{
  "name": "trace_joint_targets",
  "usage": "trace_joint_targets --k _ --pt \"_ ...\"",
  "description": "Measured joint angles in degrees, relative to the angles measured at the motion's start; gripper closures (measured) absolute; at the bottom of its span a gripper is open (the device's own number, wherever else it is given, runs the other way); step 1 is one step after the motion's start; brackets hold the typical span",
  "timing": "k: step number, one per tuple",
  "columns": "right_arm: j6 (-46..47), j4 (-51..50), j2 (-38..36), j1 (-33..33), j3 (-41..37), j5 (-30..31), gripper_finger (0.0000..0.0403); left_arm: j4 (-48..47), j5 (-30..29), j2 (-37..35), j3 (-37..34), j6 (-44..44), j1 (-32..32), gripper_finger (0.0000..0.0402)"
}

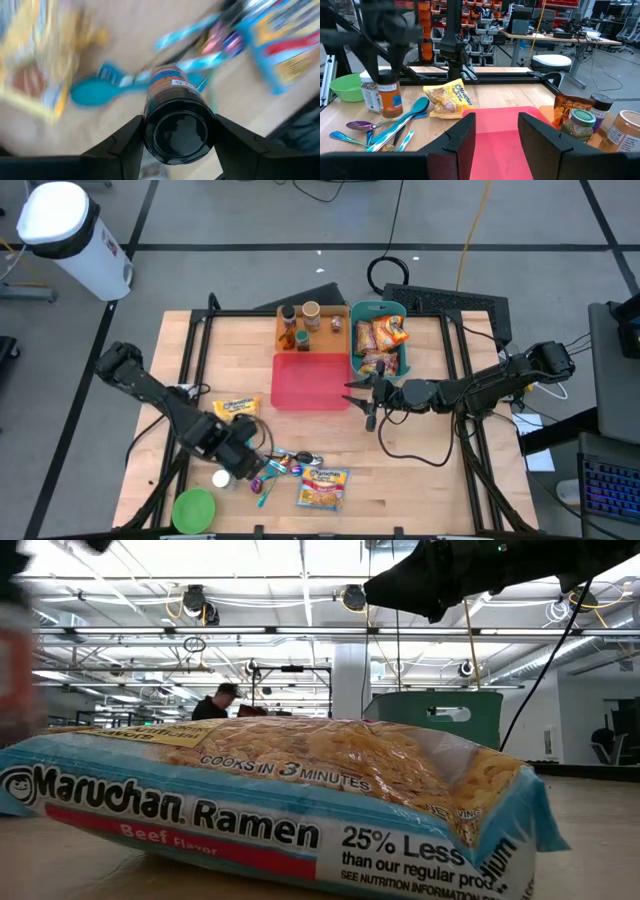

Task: Pick & Place Food Item
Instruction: Put the orange spice bottle into the orange bin

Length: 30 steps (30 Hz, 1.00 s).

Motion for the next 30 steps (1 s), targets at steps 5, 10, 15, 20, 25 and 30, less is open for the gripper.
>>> trace_joint_targets --k 5,10,15,20,25,30 --pt "0.0 0.0 0.0 0.1 0.0 0.0 0.0261 -3.8 -4.7 0.0 8.9 13.0 5.4 0.0195" --pt "0.0 -1.1 0.0 0.1 0.0 0.0 0.0261 -3.7 -8.5 0.0 17.7 30.9 13.8 0.0195" --pt "0.0 -5.7 -3.2 0.5 0.0 0.1 0.0261 -2.9 -8.5 0.0 25.2 48.5 25.1 0.0195" --pt "4.2 -12.0 -7.9 0.9 0.0 0.1 0.0261 -2.2 -4.3 0.6 31.8 62.1 38.3 0.0195" --pt "7.3 -16.7 -9.8 0.9 0.0 0.2 0.0261 -1.7 2.1 5.1 38.2 72.0 51.0 0.0195" --pt "7.3 -17.6 -9.8 0.9 0.0 0.2 0.0261 -2.0 3.9 12.8 44.5 76.6 59.3 0.0195"
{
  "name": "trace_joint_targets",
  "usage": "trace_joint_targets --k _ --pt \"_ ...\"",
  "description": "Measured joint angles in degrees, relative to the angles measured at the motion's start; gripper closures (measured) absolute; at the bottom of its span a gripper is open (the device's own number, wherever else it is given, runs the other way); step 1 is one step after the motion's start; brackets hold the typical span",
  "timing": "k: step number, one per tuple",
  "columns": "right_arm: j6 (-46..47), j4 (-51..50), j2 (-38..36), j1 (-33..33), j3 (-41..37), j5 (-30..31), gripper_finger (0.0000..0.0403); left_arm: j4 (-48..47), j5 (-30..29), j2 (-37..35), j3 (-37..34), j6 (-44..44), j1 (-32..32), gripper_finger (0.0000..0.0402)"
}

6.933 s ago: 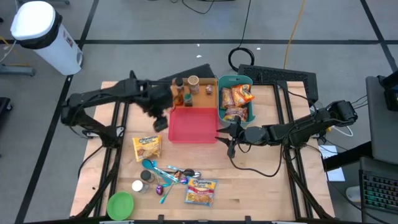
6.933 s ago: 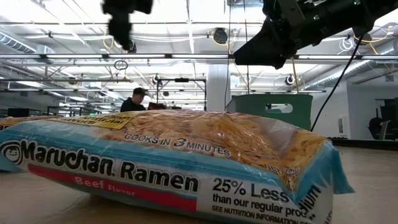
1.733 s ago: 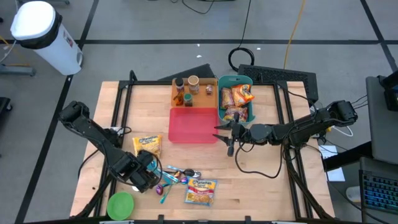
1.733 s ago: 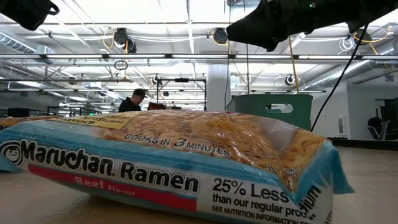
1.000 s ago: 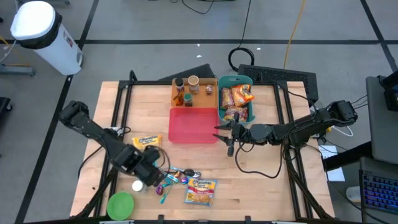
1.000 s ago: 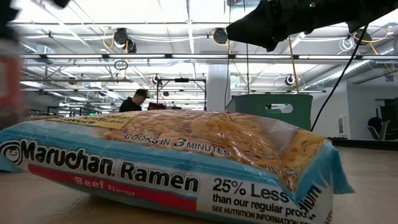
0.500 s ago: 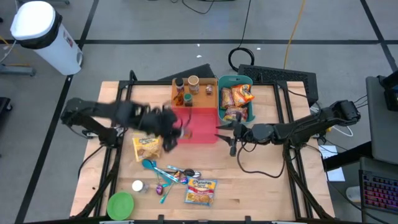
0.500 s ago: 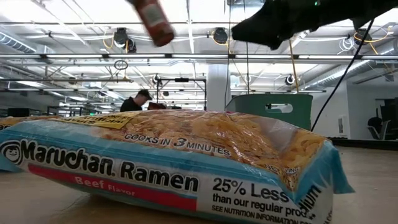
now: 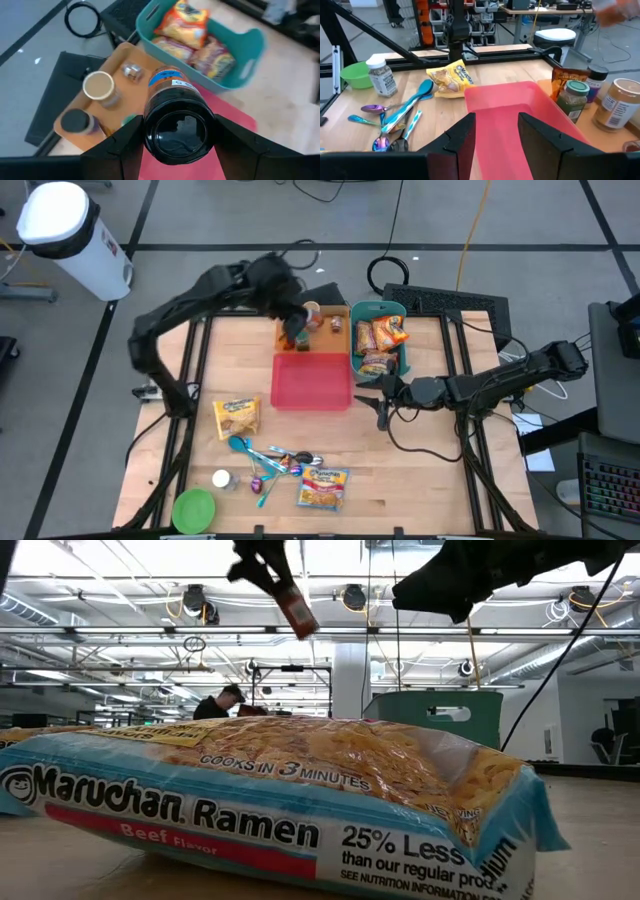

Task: Pick & Place Food Item
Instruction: Put the orange spice bottle into the orange bin

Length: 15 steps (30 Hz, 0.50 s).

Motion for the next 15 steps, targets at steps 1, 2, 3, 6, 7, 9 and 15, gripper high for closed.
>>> trace_joint_targets --k 1,2,3,6,7,9,15 --pt "0.0 -0.2 0.0 0.0 0.0 0.0 0.0261 -0.1 0.3 1.8 1.0 0.8 1.0 0.0195" --pt "0.0 -0.2 0.0 0.0 0.0 0.0 0.0261 -0.1 0.8 3.5 1.8 1.5 1.9 0.0195" --pt "0.0 -0.2 0.0 0.0 0.0 0.0 0.0261 -0.3 1.5 5.3 2.5 2.2 2.6 0.0195" --pt "0.0 -0.1 0.0 0.0 0.0 0.0 0.0261 -0.1 2.7 10.1 3.6 3.5 4.0 0.0195" --pt "0.0 -0.1 0.0 0.0 0.0 0.0 0.0261 -0.1 2.6 11.6 3.6 3.8 4.2 0.0195" --pt "0.0 -0.3 0.0 0.0 0.0 0.0 0.0261 -0.2 2.4 14.6 3.6 4.7 4.4 0.0195" --pt "0.0 -0.3 0.0 0.0 0.0 0.0 0.0261 -0.2 -0.7 22.2 3.6 6.8 3.8 0.0195"
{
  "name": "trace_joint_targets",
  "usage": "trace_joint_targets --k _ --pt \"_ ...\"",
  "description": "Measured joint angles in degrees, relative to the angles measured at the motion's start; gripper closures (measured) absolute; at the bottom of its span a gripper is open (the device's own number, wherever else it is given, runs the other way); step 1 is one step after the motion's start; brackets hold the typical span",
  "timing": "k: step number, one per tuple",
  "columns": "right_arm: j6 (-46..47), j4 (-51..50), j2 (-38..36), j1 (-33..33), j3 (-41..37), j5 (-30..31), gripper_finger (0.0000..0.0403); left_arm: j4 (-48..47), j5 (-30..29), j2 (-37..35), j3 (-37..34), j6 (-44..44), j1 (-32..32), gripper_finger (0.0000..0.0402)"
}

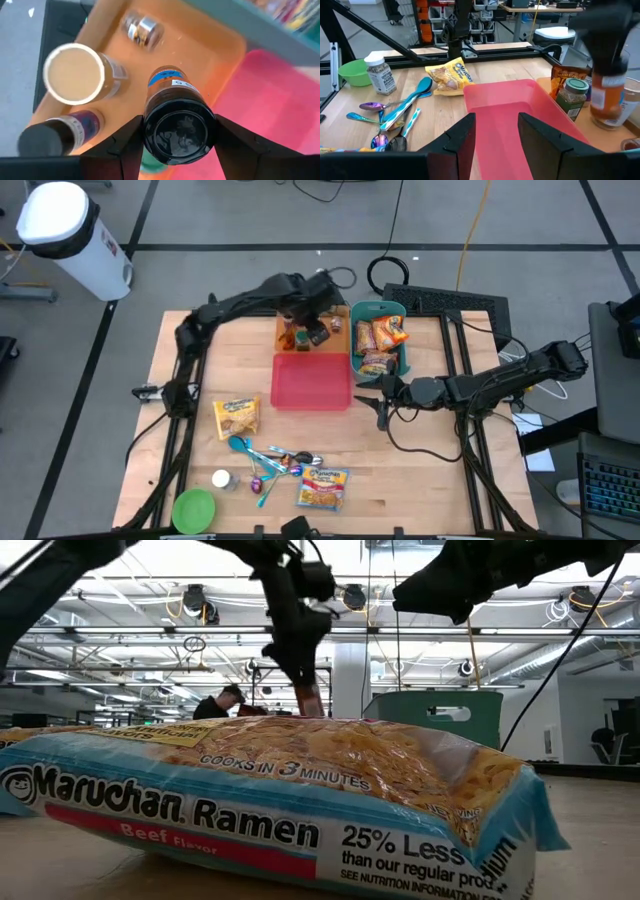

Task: Pick & Place Food Item
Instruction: Put the orange spice bottle into the orange bin

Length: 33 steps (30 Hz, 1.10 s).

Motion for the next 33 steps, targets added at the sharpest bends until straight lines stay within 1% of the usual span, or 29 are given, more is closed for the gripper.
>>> trace_joint_targets --k 5,9,13,19,27,29,33 --pt "0.0 -0.2 0.0 0.0 0.0 0.0 0.0261 -0.3 -1.0 4.1 0.0 1.4 -0.9 0.0179" --pt "-0.1 -0.3 0.0 0.0 0.0 0.0 0.0261 -0.6 -1.0 5.7 0.0 1.4 -1.9 0.0192" --pt "-0.3 -0.4 0.0 0.0 0.0 0.0 0.0261 -0.9 -1.1 7.2 0.0 1.4 -2.8 0.0192" --pt "-0.3 -0.7 0.0 0.0 0.0 0.0 0.0261 -1.1 -1.8 8.4 -0.3 2.0 -3.9 0.0169" --pt "-0.3 -0.8 0.0 -0.1 0.0 0.0 0.0261 -0.2 -3.5 8.4 -0.4 1.4 -4.5 0.0185" --pt "-0.3 -0.8 0.0 -0.1 0.0 0.0 0.0261 -0.1 -3.4 8.4 -0.5 1.4 -4.5 0.0177" --pt "-0.3 -1.1 0.0 -0.1 0.0 0.0 0.0261 0.5 -3.4 8.4 -0.6 1.4 -4.5 0.0144"
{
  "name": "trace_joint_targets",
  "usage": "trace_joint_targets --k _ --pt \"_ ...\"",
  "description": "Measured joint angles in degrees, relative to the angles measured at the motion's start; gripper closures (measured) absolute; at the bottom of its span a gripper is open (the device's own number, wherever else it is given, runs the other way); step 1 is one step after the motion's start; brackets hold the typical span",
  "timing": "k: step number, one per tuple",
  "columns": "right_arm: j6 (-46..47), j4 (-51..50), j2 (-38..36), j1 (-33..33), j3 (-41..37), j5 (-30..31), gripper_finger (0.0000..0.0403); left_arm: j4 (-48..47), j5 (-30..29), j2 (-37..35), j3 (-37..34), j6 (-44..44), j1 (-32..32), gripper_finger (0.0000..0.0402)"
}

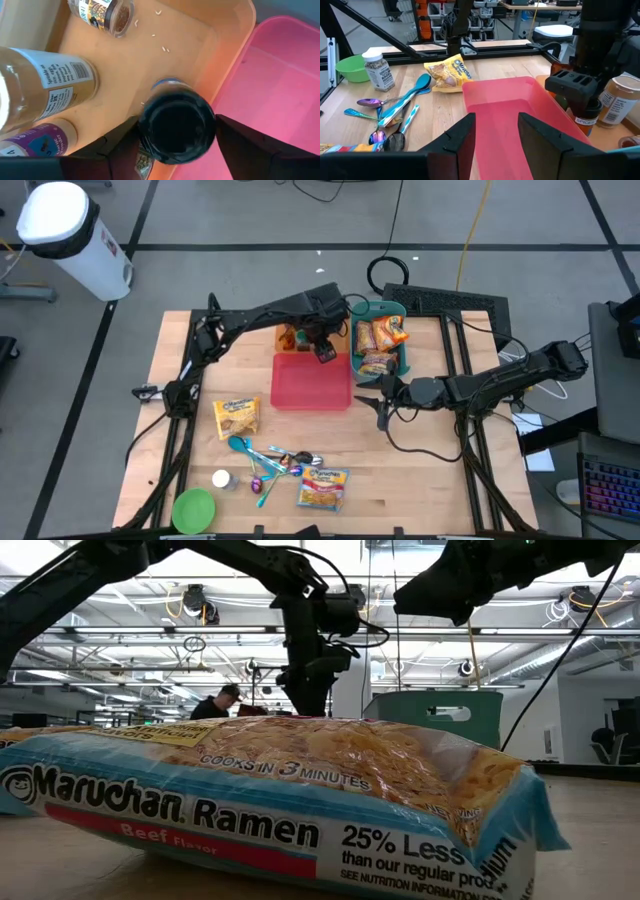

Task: Pick & Place Food Item
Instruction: Put the orange spice bottle into the orange bin, then put the white spice bottle into the orange bin

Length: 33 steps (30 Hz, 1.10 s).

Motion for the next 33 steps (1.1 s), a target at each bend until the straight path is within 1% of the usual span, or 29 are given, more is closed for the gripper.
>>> trace_joint_targets --k 4,9,13,18,23,30,33 --pt "0.0 0.0 0.0 0.0 0.0 0.0 0.0261 0.1 -0.8 0.0 0.0 0.0 0.0 0.0119" --pt "0.0 -0.1 0.0 0.0 0.0 0.0 0.0261 0.9 -0.9 0.0 0.0 0.0 0.0 0.0105" --pt "0.0 0.0 0.0 0.0 0.0 0.0 0.0261 2.6 -0.9 0.0 0.0 0.0 0.0 0.0103" --pt "0.0 -0.1 0.0 0.0 0.0 0.0 0.0261 2.5 -0.9 0.0 0.0 4.8 0.0 0.0103" --pt "0.0 -0.1 0.0 0.0 0.0 0.0 0.0261 2.6 -1.1 0.0 0.0 5.4 0.1 0.0103" --pt "0.0 -1.2 0.0 0.0 0.0 0.0 0.0261 2.6 -4.5 0.0 0.3 5.4 0.2 0.0103" --pt "0.0 -1.2 0.0 0.0 0.0 0.0 0.0261 2.8 -5.0 0.0 0.4 5.1 0.2 0.0103"
